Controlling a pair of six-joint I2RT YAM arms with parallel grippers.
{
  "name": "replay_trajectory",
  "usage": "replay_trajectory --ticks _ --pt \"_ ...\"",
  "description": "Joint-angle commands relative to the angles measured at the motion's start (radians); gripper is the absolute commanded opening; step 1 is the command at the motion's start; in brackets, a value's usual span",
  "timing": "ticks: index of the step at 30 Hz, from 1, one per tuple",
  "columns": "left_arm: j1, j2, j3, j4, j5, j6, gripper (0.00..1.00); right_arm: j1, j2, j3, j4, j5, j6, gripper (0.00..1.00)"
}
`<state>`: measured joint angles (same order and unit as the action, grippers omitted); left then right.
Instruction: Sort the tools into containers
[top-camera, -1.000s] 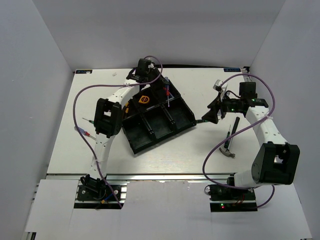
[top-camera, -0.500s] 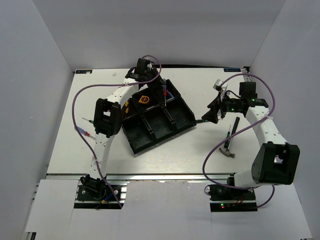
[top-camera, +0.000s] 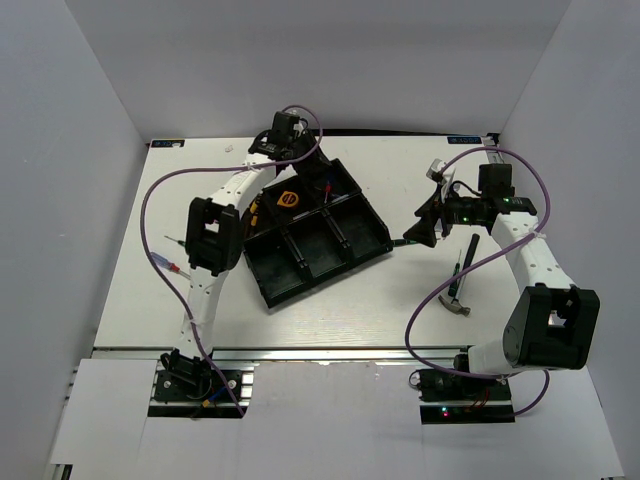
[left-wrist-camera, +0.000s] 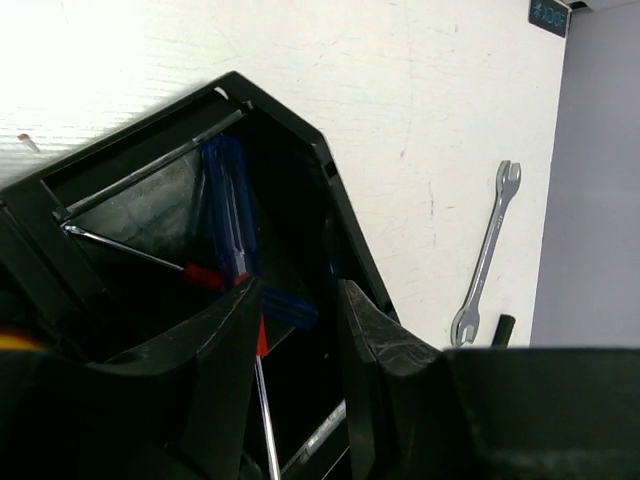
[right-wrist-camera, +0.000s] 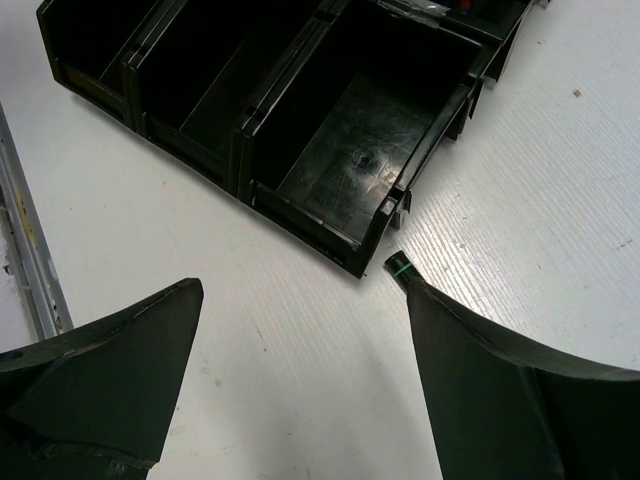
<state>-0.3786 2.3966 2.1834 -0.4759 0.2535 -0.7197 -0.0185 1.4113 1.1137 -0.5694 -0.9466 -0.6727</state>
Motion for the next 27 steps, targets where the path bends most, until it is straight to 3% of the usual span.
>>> replay_trajectory --ticks 1,5,8,10,12,13,16,17,23,27 --pt "0.020 -0.198 -0.005 -0.007 -0.034 0.074 0.47 -0.001 -0.021 0.017 -0.009 -0.035 -0.027 0.89" --pt "0.079 -0.417 -0.232 -0.006 -0.071 0.121 0.50 0.000 -0.018 0.017 -0.012 -0.037 -0.036 0.89" --pt "0.177 -0.635 -0.509 0.006 -0.069 0.109 0.52 0.003 -0.014 0.012 -0.009 -0.031 -0.038 0.89" --pt "0.285 -0.799 -0.732 0.019 -0.060 0.105 0.54 0.009 -0.009 0.006 -0.004 -0.012 -0.034 0.89" --pt "0.412 -0.935 -0.862 0.017 -0.025 0.101 0.56 0.015 -0.006 -0.005 0.009 0.014 -0.025 0.89" --pt "0.494 -0.976 -0.970 0.016 -0.010 0.111 0.59 0.017 -0.005 -0.008 0.012 0.023 -0.022 0.89" --pt "0.608 -1.091 -1.149 -0.004 0.010 0.134 0.63 0.046 0.003 -0.020 0.023 0.058 -0.021 0.89" --pt "0.669 -1.106 -1.184 -0.009 0.013 0.144 0.64 0.046 0.006 -0.022 0.026 0.066 -0.021 0.89" --pt "0.799 -1.085 -1.343 0.006 -0.011 0.183 0.63 0.049 0.021 -0.023 0.028 0.078 -0.024 0.89" --pt "0.843 -1.015 -1.328 0.019 -0.066 0.209 0.61 0.049 0.025 -0.022 0.020 0.086 -0.025 0.89"
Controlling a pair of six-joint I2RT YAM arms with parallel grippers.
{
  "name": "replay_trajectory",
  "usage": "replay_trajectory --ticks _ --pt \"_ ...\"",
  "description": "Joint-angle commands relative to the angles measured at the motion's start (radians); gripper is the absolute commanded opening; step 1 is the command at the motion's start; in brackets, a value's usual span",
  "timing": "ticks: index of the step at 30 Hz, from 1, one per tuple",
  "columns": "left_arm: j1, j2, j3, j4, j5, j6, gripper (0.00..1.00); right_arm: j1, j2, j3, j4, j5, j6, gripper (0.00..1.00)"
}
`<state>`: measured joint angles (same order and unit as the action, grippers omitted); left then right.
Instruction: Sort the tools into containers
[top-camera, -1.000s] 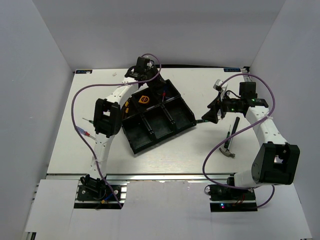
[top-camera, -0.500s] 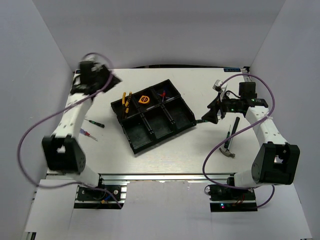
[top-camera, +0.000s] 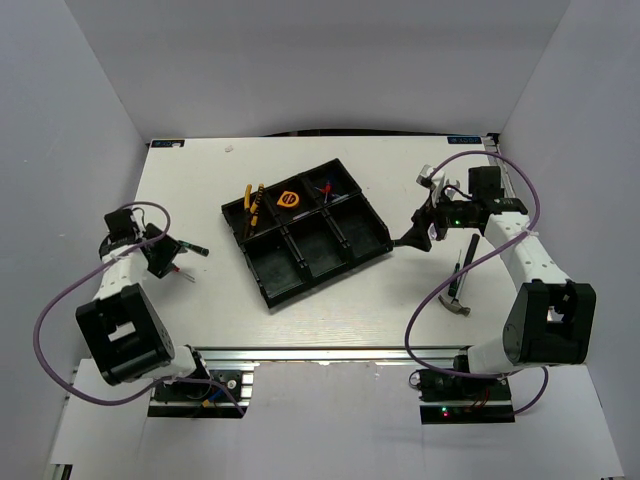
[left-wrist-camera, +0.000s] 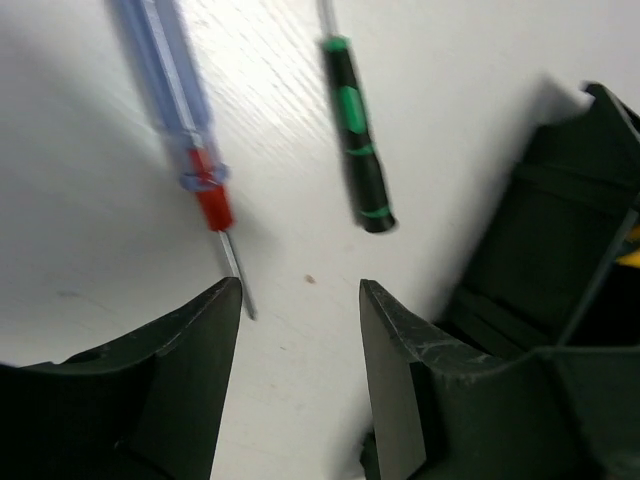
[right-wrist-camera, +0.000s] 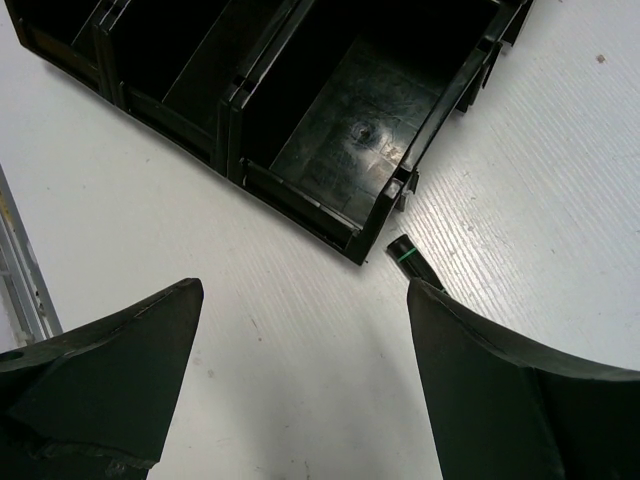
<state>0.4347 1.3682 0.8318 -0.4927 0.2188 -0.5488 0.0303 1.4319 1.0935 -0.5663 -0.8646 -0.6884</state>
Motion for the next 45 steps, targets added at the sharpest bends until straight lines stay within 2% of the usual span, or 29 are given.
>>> replay_trajectory --ticks 1,13,16,20,21,24,25,26,27,30,33,35,39,42,45 --pt "0.036 0.029 0.033 0.039 -0.045 0.042 0.61 0.000 0.004 -0.001 0.016 0.001 -0.008 0.89" --pt "0.050 0.305 0.167 0.063 -0.156 0.081 0.61 0.000 0.015 0.022 -0.014 0.021 -0.017 0.89" --pt "0.049 0.365 0.202 0.062 -0.179 0.092 0.58 0.000 0.024 0.037 -0.029 0.022 -0.020 0.89" --pt "0.049 0.413 0.236 0.057 -0.196 0.112 0.43 0.000 0.025 0.048 -0.041 0.030 -0.023 0.90" --pt "0.049 0.416 0.236 0.056 -0.196 0.113 0.36 0.000 0.024 0.048 -0.043 0.033 -0.026 0.89" --pt "0.050 0.416 0.221 0.057 -0.185 0.116 0.23 0.000 0.019 0.049 -0.041 0.035 -0.025 0.89" --pt "0.050 0.414 0.216 0.057 -0.170 0.116 0.13 0.000 0.019 0.051 -0.041 0.035 -0.023 0.89" --pt "0.049 0.402 0.205 0.057 -0.162 0.115 0.09 0.000 0.019 0.052 -0.041 0.035 -0.023 0.89" --pt "0.050 0.391 0.201 0.056 -0.151 0.115 0.01 0.000 0.019 0.052 -0.041 0.035 -0.022 0.89" --pt "0.050 0.318 0.176 0.057 -0.105 0.095 0.00 0.000 0.018 0.057 -0.046 0.036 -0.025 0.89" --pt "0.044 0.190 0.141 0.069 -0.003 -0.006 0.00 0.000 0.016 0.060 -0.055 0.035 -0.036 0.89" --pt "0.007 0.073 0.107 0.123 0.087 -0.061 0.00 0.000 0.016 0.060 -0.053 0.032 -0.039 0.89" --pt "-0.182 -0.039 0.092 0.190 0.093 -0.239 0.00 0.000 0.025 0.069 -0.052 0.019 -0.030 0.89" --pt "-0.296 -0.014 0.141 0.236 0.113 -0.292 0.00 0.000 0.025 0.072 -0.053 0.010 -0.031 0.89" --pt "-0.416 0.055 0.252 0.285 0.163 -0.325 0.00 0.000 0.024 0.072 -0.053 0.010 -0.034 0.89"
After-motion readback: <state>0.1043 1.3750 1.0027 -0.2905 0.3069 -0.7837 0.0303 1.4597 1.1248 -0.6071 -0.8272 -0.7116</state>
